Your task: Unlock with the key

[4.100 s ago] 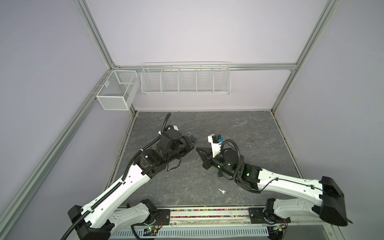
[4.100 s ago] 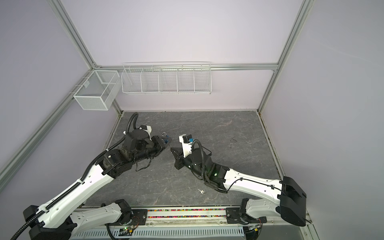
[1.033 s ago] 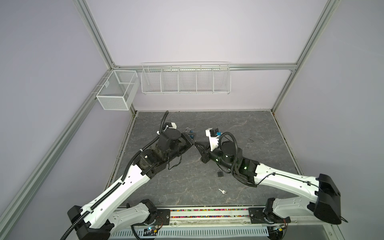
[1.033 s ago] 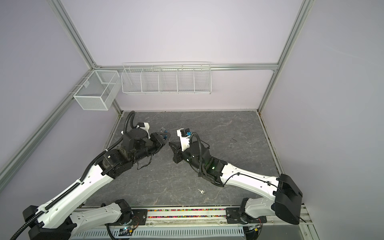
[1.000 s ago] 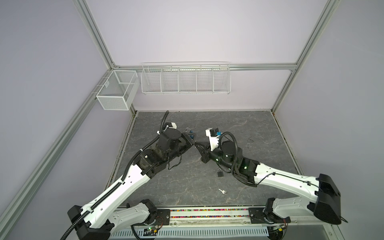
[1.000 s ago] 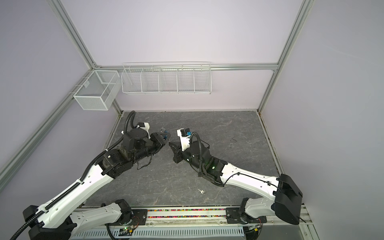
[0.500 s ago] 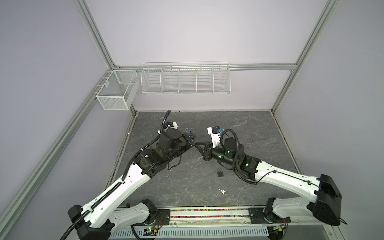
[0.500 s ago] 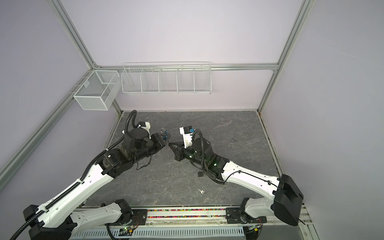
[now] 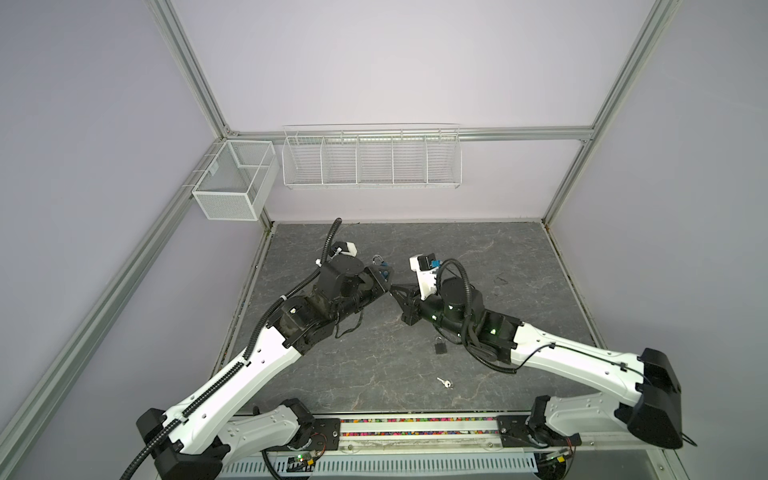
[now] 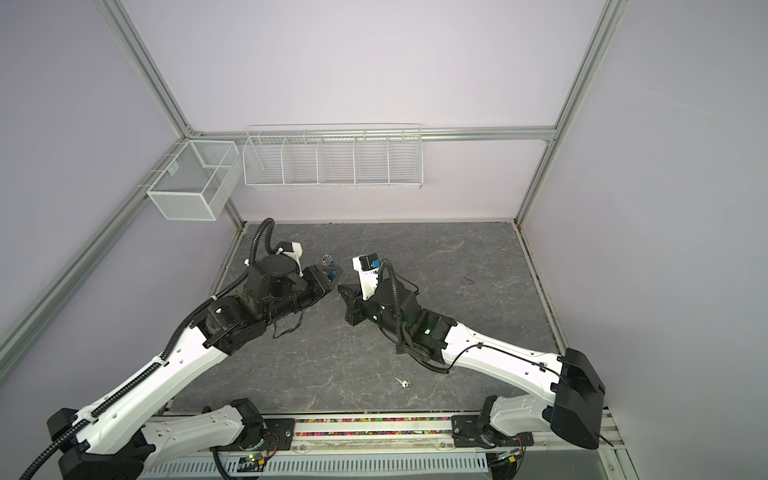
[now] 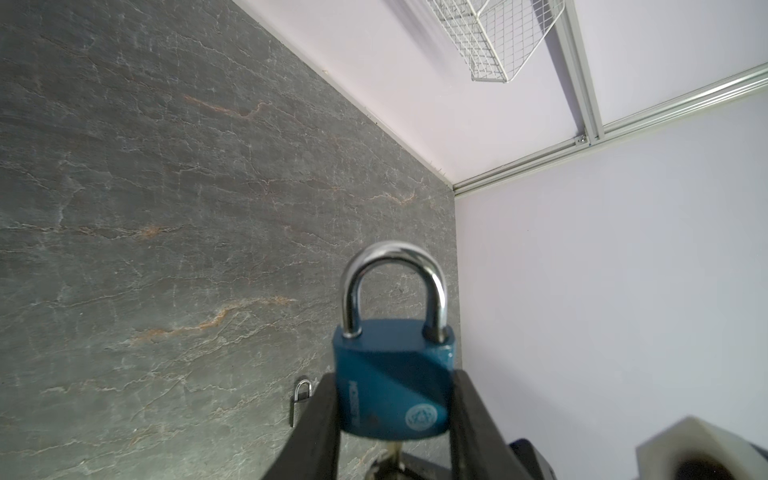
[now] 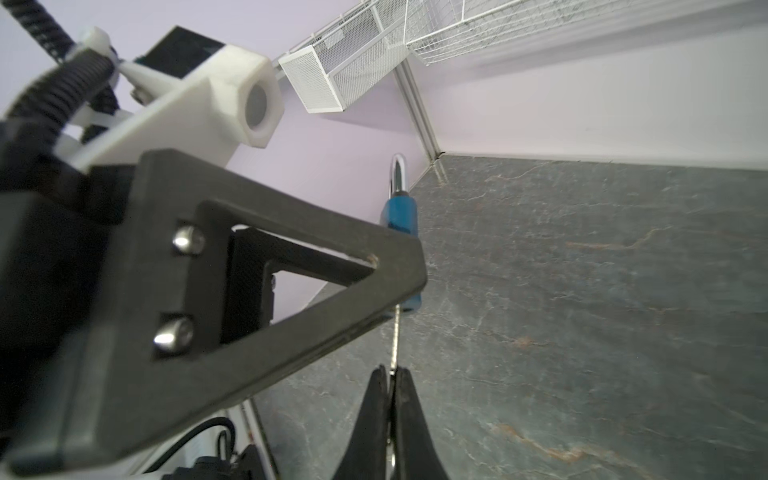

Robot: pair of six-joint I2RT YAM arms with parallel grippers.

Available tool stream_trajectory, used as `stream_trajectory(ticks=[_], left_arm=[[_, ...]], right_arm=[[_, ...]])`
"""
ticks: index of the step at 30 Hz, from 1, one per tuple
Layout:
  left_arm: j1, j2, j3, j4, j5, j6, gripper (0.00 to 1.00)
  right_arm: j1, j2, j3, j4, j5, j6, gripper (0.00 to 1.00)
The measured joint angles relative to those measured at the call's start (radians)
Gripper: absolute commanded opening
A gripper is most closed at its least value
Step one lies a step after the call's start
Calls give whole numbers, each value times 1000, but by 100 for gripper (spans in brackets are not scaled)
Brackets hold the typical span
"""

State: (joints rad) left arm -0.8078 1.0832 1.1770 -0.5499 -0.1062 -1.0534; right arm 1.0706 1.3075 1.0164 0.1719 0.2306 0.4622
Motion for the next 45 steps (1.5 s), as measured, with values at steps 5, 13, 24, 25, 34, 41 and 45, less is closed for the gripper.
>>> stream_trajectory(ticks=[5,13,24,25,34,41,45], left_arm=[[0,3,-1,11,3,-12,0],[0,4,-1,28,1,-19,0],[0,2,-1,16,-21,-15,0],[0,2,-1,13,-21,-14,0],[4,5,0,-2,-18,-11,0],[25,4,-1,-6,-7,-59,0],[49,-2,-3,-17,-13,-99,0]], right_arm=[[14,0,1,-6,58,-100,6],[13,0,25,-34,77,-208,6],[-50,-4,31,-49,-89,-137,6],[-50,-4,31,-49,-90,-135,6],[-35,-17,31,-56,-58,-137,6],[-21,-17,0,-9,-25,-122,6],[-14,-21,-16,26,19,-118,6]])
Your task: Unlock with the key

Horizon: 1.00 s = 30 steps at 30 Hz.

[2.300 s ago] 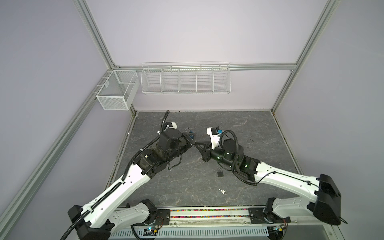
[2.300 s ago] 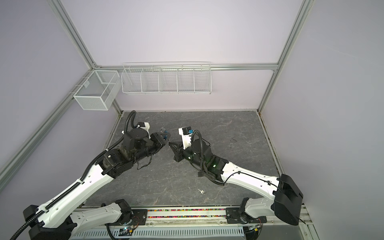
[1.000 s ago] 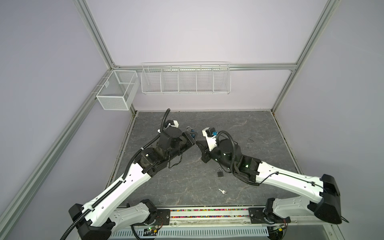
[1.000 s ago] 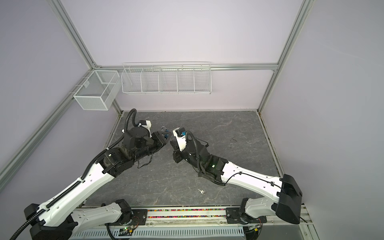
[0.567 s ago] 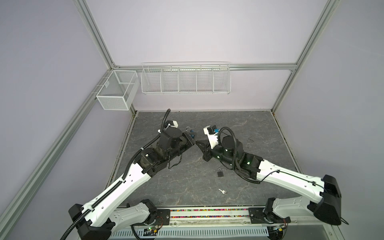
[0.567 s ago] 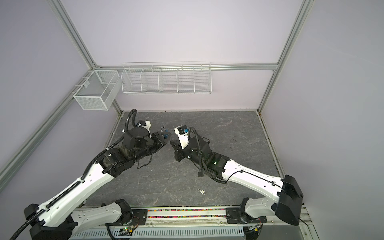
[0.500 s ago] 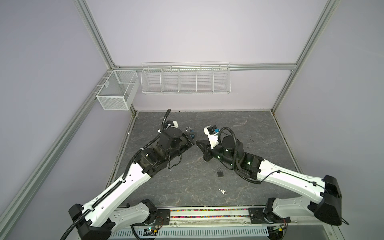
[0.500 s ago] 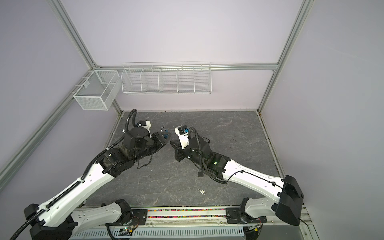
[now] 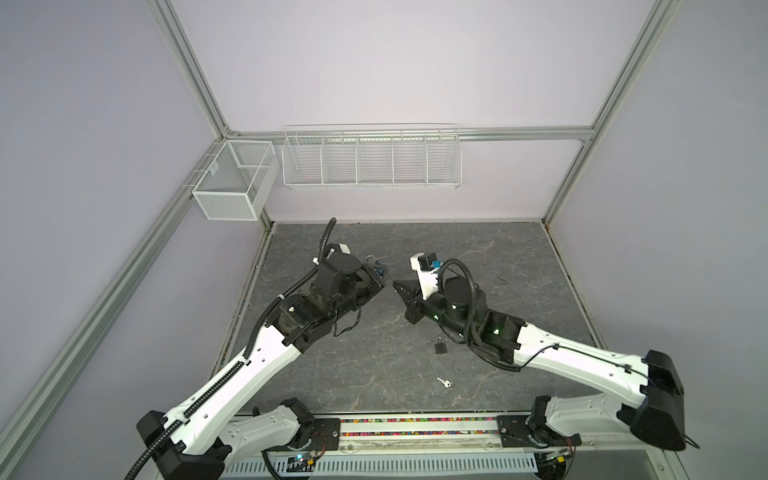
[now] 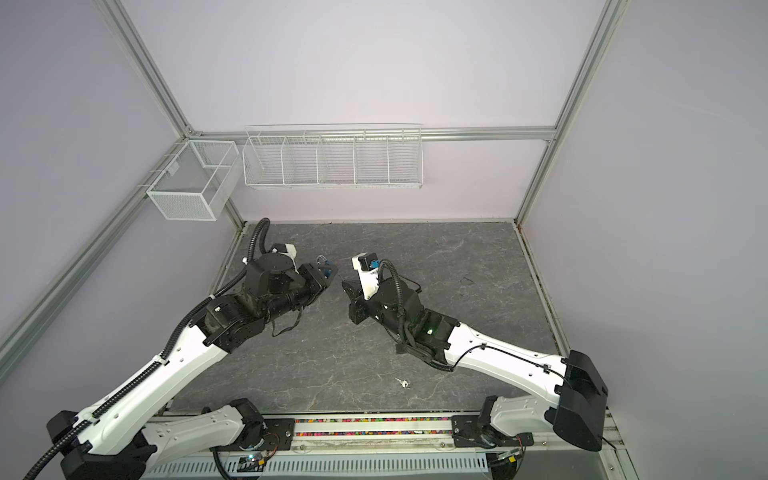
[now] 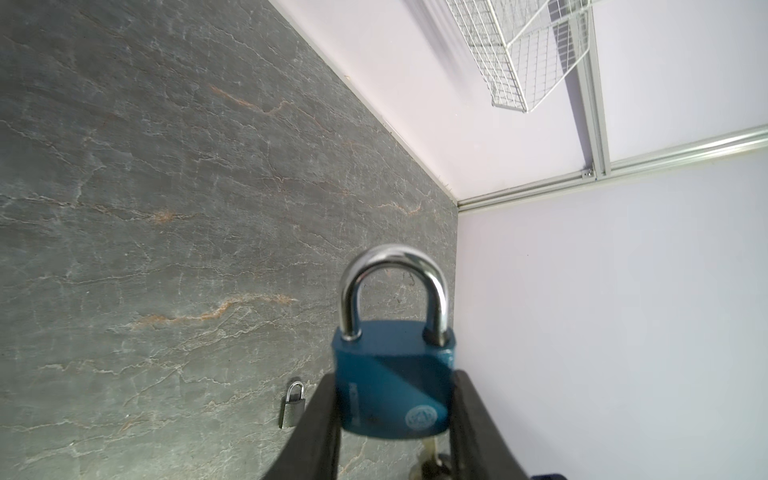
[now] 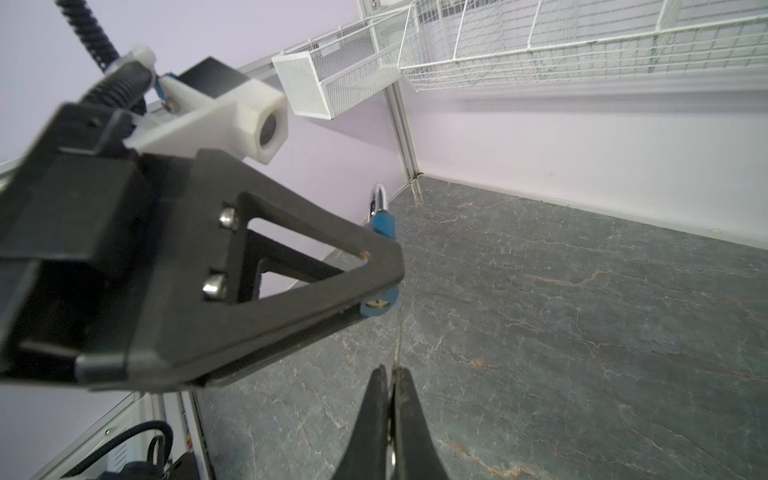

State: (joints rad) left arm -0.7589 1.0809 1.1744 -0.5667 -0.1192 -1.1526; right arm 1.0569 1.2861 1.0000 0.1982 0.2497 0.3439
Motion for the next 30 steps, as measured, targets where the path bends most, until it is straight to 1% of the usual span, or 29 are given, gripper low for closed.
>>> stream_trajectory(ticks=[3,11,20,30], left_arm=[[6,-3,0,0,-8,-31,0],[8,-5,0,18,-4,-74,0],[9,-5,0,28,15,-77,0],[13,-5,0,33,16,-78,0]], right_arm=[[8,-15,-14,22,21,5,6],[12,10,-5,42,-3,31,6],[7,37,25,45,-34,38,6],[7,53,33,46,-37,37,6]])
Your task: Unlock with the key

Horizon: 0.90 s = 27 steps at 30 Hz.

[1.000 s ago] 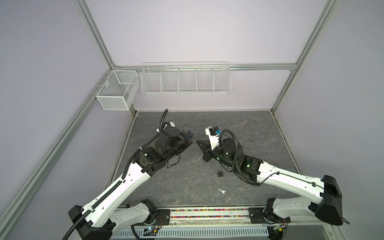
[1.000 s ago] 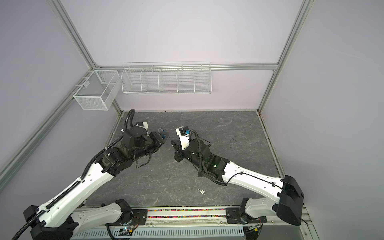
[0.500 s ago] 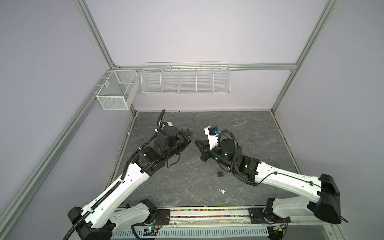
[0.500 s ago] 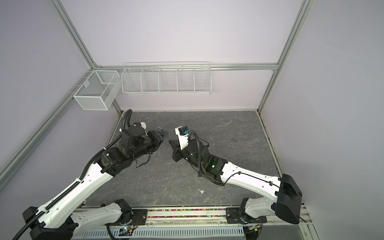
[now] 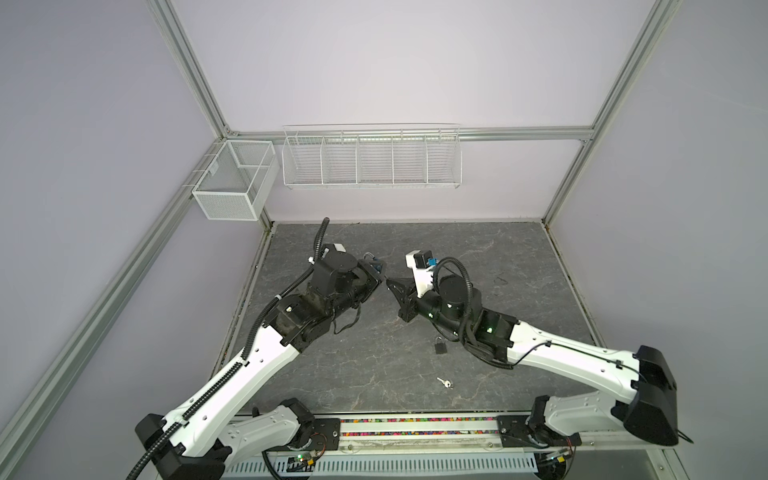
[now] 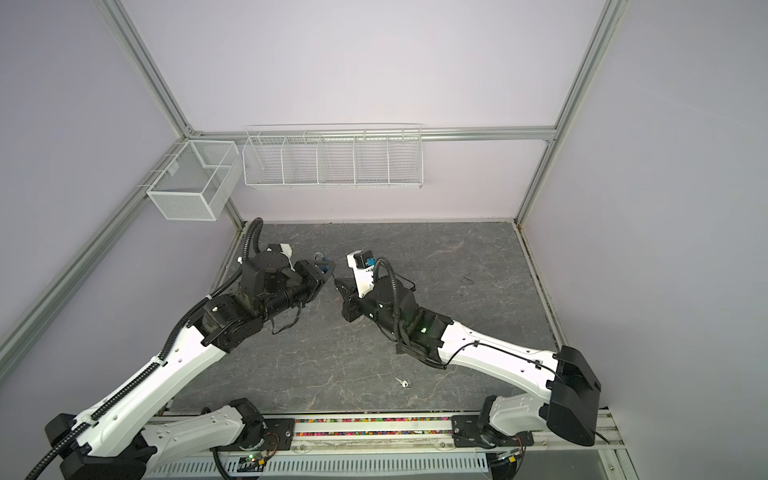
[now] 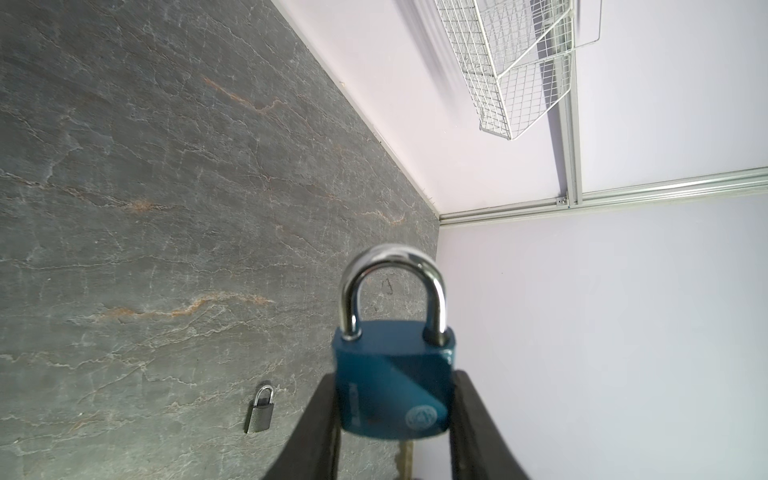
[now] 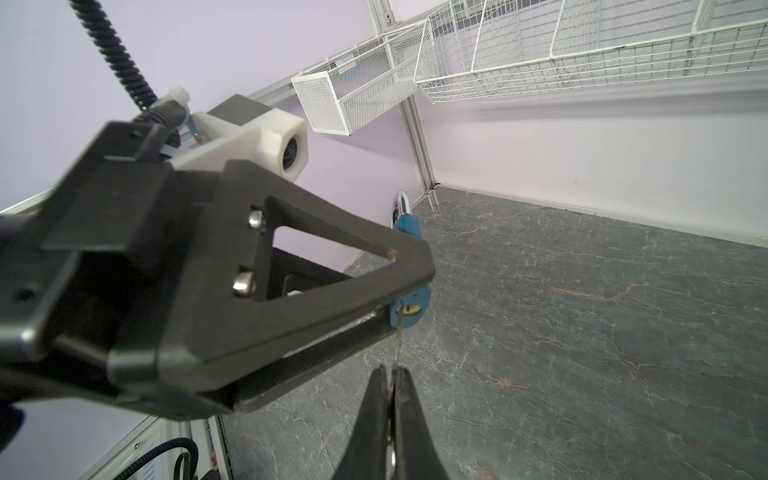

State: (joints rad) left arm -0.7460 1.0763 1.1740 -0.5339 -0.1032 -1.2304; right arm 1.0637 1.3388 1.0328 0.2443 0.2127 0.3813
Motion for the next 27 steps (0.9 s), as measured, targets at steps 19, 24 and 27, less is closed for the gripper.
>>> stream_trajectory(ticks=[19,24,27], left_arm=[[0,0,-8,13,0,-11,0],[0,0,-9,13,0,-11,0],[0,-1,-9,13,0,-14,0]], right_arm=[[-1,4,1,1,8,-16,6],[-2,0,2,0,11,-23,6],[-2,0,3,-1,11,-23,6]])
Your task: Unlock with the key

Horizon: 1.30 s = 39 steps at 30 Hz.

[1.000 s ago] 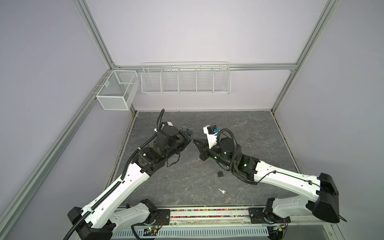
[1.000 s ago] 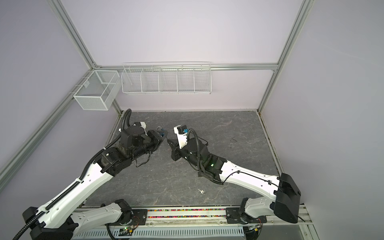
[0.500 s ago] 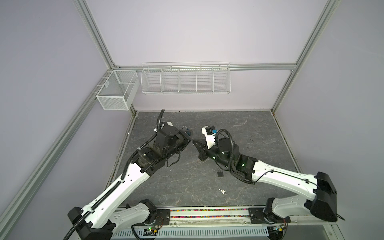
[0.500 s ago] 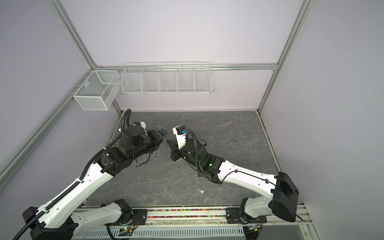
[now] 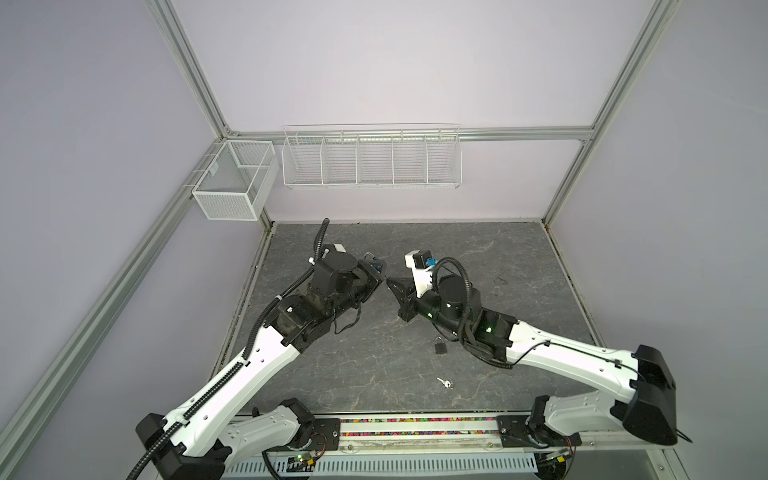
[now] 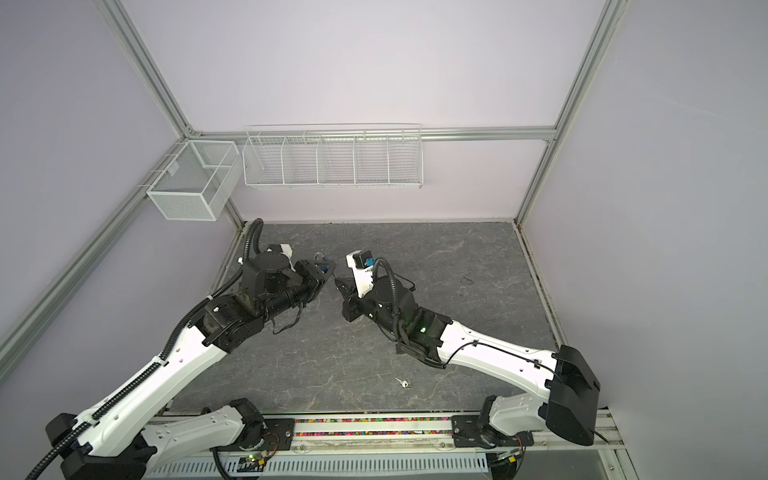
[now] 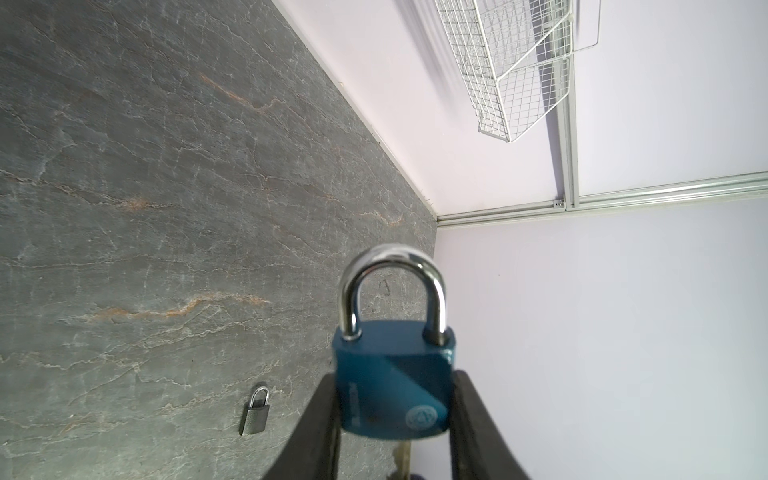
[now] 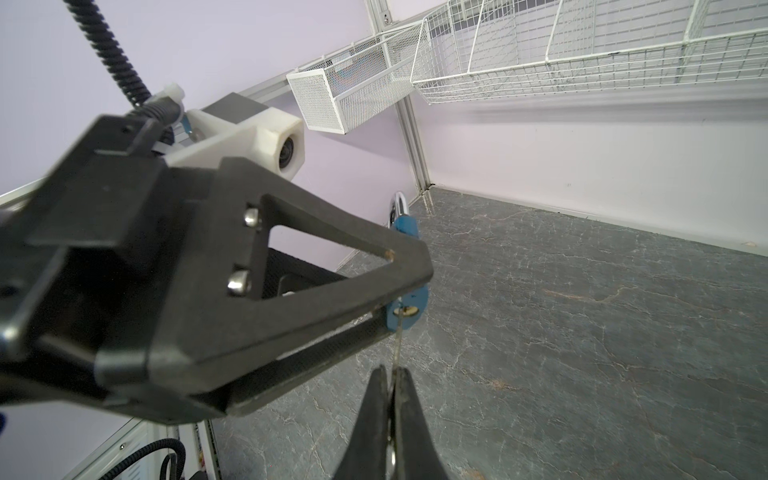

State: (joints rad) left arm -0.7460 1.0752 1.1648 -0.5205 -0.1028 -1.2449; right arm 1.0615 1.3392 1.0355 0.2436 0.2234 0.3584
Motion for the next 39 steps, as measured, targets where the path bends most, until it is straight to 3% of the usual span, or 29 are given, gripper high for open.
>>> stream_trajectory(ticks=[20,39], left_arm=[[6,-10,-9,26,23,-12,0],[23,-38,-10,56,50,52,0]], right_arm=[[-9,11,10,8,-17,1,6],[-88,13,39,10,-218,76,6]])
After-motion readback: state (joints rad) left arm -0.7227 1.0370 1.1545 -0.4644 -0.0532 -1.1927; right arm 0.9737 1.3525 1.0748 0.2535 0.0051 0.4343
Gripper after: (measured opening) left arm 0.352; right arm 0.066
